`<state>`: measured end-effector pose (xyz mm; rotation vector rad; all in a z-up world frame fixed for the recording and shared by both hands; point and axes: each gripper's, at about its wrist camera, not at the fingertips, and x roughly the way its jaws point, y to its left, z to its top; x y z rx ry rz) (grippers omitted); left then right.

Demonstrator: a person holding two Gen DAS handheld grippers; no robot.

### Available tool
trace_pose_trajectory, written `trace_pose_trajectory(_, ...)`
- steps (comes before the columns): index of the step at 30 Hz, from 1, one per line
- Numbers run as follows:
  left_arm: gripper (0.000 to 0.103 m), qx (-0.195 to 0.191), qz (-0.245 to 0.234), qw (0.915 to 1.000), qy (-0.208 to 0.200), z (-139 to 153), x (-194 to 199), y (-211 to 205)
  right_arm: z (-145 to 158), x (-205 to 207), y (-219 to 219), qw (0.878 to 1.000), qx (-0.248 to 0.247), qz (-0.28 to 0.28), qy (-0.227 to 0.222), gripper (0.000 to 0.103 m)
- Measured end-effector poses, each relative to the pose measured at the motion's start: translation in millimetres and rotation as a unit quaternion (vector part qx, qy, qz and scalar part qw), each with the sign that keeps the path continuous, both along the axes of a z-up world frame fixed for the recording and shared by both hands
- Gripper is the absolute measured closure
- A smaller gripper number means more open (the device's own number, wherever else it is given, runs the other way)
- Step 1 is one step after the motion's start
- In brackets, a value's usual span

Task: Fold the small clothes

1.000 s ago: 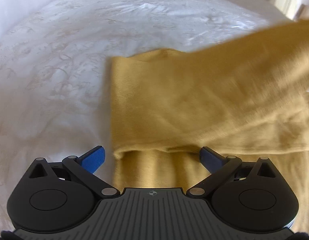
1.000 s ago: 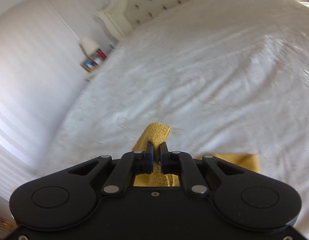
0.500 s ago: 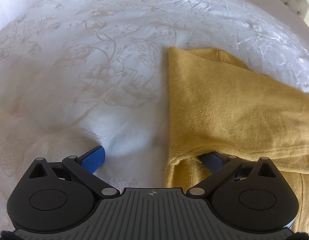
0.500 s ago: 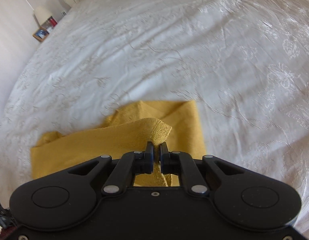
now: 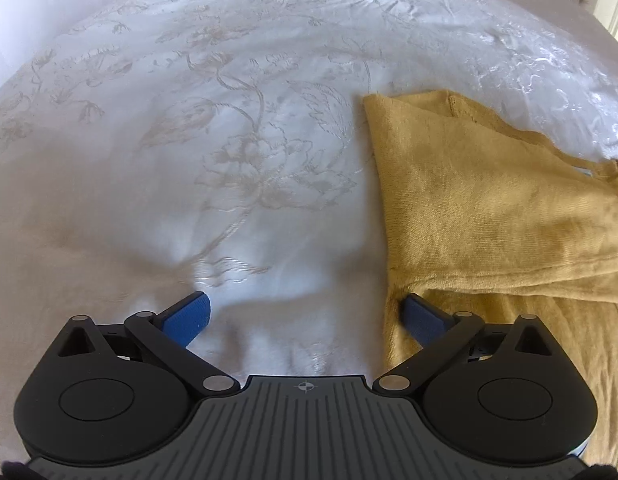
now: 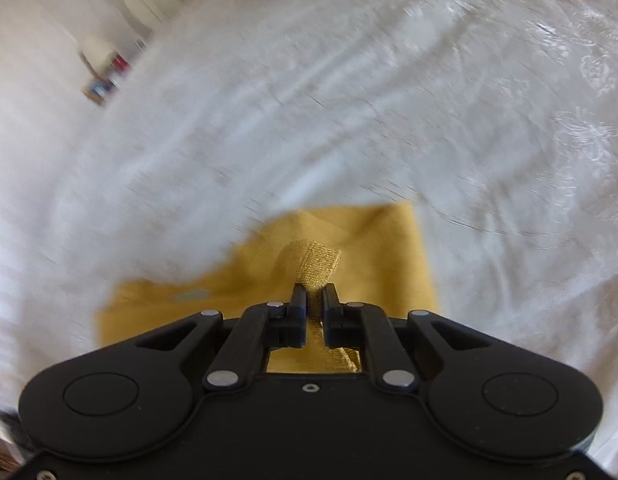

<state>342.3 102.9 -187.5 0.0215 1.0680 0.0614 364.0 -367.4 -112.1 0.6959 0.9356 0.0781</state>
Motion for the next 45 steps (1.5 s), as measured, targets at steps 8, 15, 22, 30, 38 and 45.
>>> trace_pose_trajectory(8,0.000,0.003,-0.026,0.9990,-0.038,35,-1,1,-32,22,-1,0.986,-0.151,-0.013,0.075,0.066)
trace_pose_trajectory(15,0.000,-0.027,-0.034,0.9974,-0.058,43,35,-20,-42,1,20,0.987,-0.143,0.019,0.065,0.050)
trace_pose_trajectory(22,0.000,0.007,-0.075,0.9970,-0.016,2,77,-59,-53,-10,28,0.989,-0.119,0.029,0.082,0.050)
trace_pose_trajectory(30,0.000,-0.009,-0.033,0.9994,0.007,-15,90,-36,-61,-7,23,0.990,-0.106,0.022,0.085,0.043)
trace_pose_trajectory(38,0.000,-0.025,-0.033,0.9991,0.010,-17,89,-33,-79,-2,10,0.992,-0.065,-0.034,0.099,0.043)
trace_pose_trajectory(45,0.000,-0.029,-0.037,0.9988,0.012,-17,91,-32,-64,-5,7,0.995,-0.037,-0.057,0.074,0.089)
